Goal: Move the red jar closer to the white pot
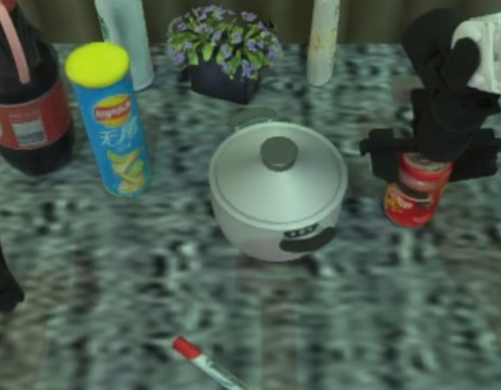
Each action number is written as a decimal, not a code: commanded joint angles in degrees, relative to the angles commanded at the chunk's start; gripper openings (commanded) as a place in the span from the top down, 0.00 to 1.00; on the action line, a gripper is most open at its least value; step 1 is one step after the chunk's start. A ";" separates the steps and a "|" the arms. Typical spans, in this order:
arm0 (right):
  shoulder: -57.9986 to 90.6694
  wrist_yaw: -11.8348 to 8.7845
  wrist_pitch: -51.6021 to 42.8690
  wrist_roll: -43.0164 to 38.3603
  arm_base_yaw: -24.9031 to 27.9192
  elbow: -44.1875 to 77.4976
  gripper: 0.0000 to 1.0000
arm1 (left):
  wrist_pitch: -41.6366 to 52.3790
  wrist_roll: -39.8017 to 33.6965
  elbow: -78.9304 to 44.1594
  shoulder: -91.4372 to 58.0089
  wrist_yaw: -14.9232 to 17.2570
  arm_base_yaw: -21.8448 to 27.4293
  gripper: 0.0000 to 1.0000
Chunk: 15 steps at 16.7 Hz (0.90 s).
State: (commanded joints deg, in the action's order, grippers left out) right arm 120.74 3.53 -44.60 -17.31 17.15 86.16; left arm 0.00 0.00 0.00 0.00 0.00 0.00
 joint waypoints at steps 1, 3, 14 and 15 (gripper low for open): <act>0.00 0.00 0.00 0.00 0.00 0.00 0.85 | 0.00 0.00 0.00 0.00 0.00 0.00 0.00; 0.00 0.00 0.00 0.00 0.00 0.00 0.70 | 0.00 0.00 0.00 0.00 0.00 0.00 0.00; 0.00 0.00 0.00 0.00 0.00 0.00 0.00 | 0.00 0.00 0.00 0.00 0.00 0.00 0.00; 0.00 0.00 0.00 0.00 0.00 0.00 0.00 | 0.00 0.00 0.00 0.00 0.00 0.00 0.00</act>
State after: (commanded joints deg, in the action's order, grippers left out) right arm 120.74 3.53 -44.60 -17.31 17.15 86.16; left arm 0.00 0.00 0.00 0.00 0.00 0.00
